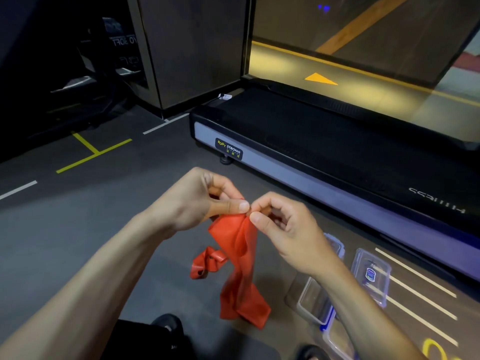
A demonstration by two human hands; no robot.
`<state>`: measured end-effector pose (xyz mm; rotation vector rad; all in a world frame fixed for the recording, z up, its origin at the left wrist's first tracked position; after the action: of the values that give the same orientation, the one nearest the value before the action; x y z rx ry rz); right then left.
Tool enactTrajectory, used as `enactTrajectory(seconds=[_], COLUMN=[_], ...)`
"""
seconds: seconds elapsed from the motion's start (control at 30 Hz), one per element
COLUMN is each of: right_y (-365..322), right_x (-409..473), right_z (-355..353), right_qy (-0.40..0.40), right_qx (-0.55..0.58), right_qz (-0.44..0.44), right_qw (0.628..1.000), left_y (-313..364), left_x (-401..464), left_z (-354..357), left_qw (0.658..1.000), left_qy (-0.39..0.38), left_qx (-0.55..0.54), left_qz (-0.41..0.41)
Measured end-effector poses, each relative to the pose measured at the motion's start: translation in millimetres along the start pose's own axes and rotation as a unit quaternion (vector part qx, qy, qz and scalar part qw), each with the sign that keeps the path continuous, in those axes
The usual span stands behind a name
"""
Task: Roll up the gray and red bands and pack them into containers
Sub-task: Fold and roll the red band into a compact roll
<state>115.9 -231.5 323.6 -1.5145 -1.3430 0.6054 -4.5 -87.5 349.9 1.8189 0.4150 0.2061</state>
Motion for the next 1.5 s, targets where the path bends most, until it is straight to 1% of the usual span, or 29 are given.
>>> enactTrajectory(seconds=[0.13, 0.23, 0.43, 0.63, 0.77, 0.9, 1.03, 1.23, 1.5], right_y=[-2.6, -2.1, -1.6, -3.0, -5.3, -6.3, -11.4, -9.2, -11.3], right_x=[-1.5, -2.7, -3.5, -3.9, -3.5, -3.3, -3.4, -5.8, -5.8], right_z=[-1.7, -5.2, -6.6, -9.0, -8.5, -6.1, -3.3, 0.7, 1.4], right_qy=[0.031, 0.044, 0.046, 0.041, 0.084, 0.123, 0.147, 0.211, 0.204], right_qx=[-0.012, -0.015, -0.017, 0.053, 0.124, 0.147, 0.139, 0.099, 0.089], right_qz=[-0.015, -0.016, -0.023, -0.027, -0.032, -0.048, -0.055, -0.031, -0.036], right_qw=[0.999, 0.999, 0.999, 0.997, 0.988, 0.980, 0.978, 0.972, 0.974], left_y=[3.4, 3.4, 4.1, 9.0, 9.6, 8.7, 8.3, 7.7, 7.3], left_x=[-1.9, -3.3, -2.7, -3.0, -2.8, -1.7, -1.6, -1.9, -2.3], left_z=[1.7, 1.0, 3.0, 7.4, 9.8, 9.7, 11.1, 10.3, 10.0], left_qw=[0.999, 0.999, 0.998, 0.997, 0.997, 0.997, 0.996, 0.996, 0.995], left_qy=[-0.024, -0.031, -0.005, -0.012, -0.016, -0.028, -0.026, -0.016, -0.013], left_qx=[-0.034, -0.036, -0.051, -0.072, -0.078, -0.076, -0.086, -0.085, -0.094], left_qz=[-0.014, -0.026, -0.033, -0.027, -0.016, -0.004, 0.005, -0.001, 0.014])
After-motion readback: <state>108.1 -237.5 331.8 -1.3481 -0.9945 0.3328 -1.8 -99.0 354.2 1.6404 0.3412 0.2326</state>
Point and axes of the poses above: each hand's wrist, its own x-axis towards the middle knuckle, its own z-axis out of the palm, y = z × x, the point moved 4 cm from there along x, towards the middle knuckle, and after that the axes turned 4 degrees about -y, right-handed, at the moved point
